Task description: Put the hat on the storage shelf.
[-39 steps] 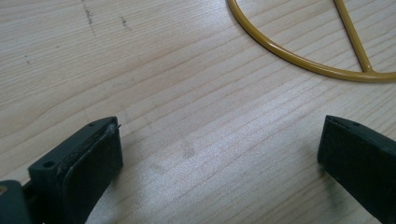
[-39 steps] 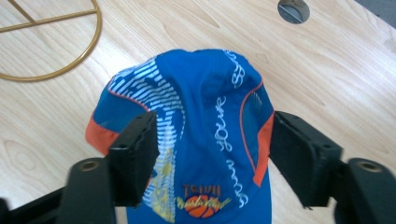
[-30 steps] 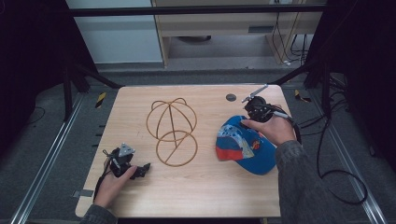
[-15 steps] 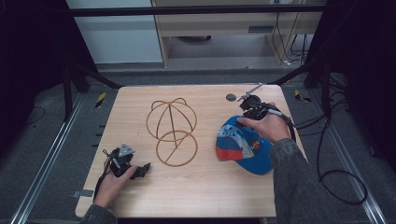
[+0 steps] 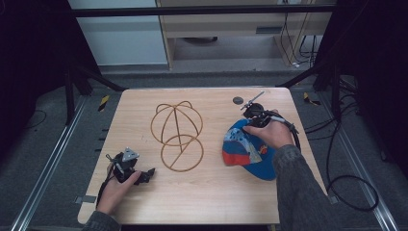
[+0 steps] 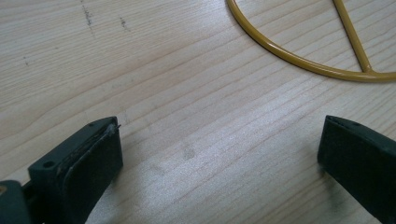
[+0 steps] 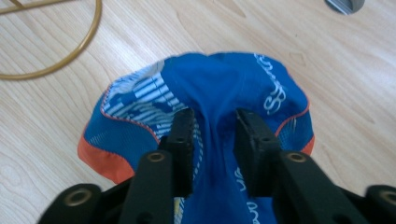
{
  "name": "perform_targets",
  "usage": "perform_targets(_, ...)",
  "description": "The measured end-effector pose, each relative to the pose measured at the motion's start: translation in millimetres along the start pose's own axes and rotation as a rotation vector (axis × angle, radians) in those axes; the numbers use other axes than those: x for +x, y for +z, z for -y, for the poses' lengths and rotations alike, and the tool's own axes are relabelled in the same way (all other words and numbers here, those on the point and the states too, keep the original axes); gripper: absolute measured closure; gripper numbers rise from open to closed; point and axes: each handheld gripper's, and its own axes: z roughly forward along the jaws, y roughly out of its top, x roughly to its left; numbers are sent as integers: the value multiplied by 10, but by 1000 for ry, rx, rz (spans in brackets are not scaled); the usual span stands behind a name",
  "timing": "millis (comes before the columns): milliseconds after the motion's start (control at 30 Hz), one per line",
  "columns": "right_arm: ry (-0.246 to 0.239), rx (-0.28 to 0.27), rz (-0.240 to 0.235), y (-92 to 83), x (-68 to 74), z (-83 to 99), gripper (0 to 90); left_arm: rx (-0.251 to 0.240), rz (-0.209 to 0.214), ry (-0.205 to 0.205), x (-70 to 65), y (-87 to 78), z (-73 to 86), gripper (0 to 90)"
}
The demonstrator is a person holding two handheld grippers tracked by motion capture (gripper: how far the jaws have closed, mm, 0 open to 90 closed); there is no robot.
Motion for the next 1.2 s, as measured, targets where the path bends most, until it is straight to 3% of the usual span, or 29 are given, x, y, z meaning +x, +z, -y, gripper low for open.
perform_targets(267,-5,-1,-17,25,-23,75,894,0,0,0,0,0,0,0)
perform_targets(1000,12,-154,-69,-416,-19,147,900,0,1,-3,-2,0,1,0)
perform_targets(1200,15,-235,-71,-637,14,100,900,0,0,-3,-2,0,1,0)
